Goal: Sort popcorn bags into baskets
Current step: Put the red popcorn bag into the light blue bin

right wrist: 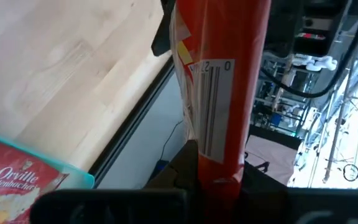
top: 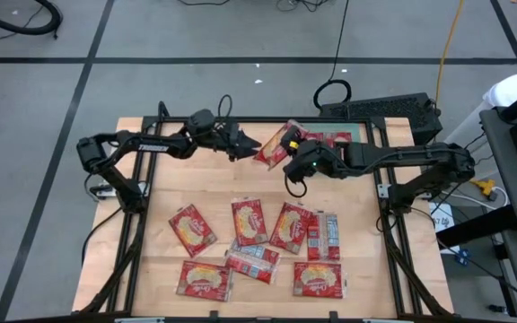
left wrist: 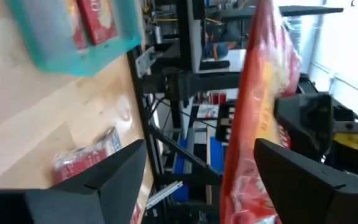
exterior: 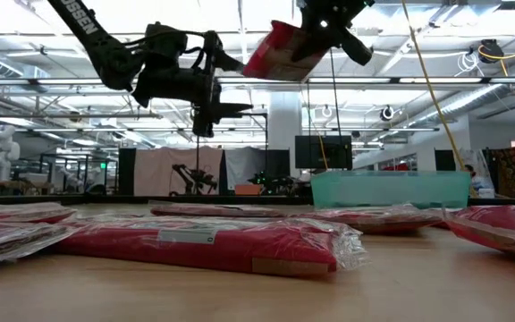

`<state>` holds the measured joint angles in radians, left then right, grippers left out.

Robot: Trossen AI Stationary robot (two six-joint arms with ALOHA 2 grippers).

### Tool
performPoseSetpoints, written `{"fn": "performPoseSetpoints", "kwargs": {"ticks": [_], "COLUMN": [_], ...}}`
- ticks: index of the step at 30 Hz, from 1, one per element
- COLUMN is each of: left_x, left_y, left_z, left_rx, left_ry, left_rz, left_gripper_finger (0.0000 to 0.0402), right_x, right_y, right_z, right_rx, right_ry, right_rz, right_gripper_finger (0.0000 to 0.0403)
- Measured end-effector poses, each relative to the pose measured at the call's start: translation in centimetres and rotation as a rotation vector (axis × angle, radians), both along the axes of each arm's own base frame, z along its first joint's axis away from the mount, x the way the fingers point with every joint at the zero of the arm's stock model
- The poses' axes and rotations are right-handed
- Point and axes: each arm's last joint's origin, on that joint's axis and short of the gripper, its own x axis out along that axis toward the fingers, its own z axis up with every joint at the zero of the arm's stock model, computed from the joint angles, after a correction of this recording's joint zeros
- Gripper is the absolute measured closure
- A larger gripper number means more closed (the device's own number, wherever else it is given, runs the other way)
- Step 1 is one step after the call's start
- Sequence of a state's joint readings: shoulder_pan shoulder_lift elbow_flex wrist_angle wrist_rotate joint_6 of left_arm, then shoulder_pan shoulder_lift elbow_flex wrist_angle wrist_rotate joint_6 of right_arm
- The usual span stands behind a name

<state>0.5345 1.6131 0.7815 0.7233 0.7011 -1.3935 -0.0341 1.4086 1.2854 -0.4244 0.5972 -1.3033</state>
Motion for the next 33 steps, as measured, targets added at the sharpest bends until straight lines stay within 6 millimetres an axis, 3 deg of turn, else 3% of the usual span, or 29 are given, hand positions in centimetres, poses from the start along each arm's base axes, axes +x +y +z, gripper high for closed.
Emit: {"fn": "performPoseSetpoints", "kwargs": {"ticks": [6, 11, 18, 26, 28, 33], "left_x": [0.1, 0.4, 0.9, 0.6, 0.3, -1.0], "left_y": [-0.1, -0.7, -1.8, -1.5, -1.0, 1.2], "left_z": [1.0, 1.0, 1.3, 1.9, 1.9, 1.9], "left_rx": [0.013, 0.009, 0.028, 0.078, 0.085, 0.126], "left_ry": [-0.088, -0.090, -0.119, -0.180, -0.180, -0.186], "left_rz": [-0.003, -0.036, -0.073, -0.097, -0.091, -0.075], "left_gripper_finger": [0.0056, 0.0071, 0.0173, 0.0368, 0.0383, 0.0378], "right_x": [0.0, 0.1, 0.8, 1.1, 1.2, 1.2], "right_y": [0.0, 0.0, 0.0, 0.0, 0.0, 0.1], "right_z": [0.0, 0.0, -0.6, -0.8, -0.8, -0.7], "right_rx": [0.009, 0.014, 0.018, 0.036, 0.058, 0.139], "right_ry": [-0.002, -0.011, 0.000, -0.029, -0.050, -0.131], "right_rz": [0.010, 0.017, 0.023, 0.006, -0.010, -0.081], "right_gripper_finger": [0.0387, 0.0387, 0.0387, 0.0381, 0.0371, 0.0333]}}
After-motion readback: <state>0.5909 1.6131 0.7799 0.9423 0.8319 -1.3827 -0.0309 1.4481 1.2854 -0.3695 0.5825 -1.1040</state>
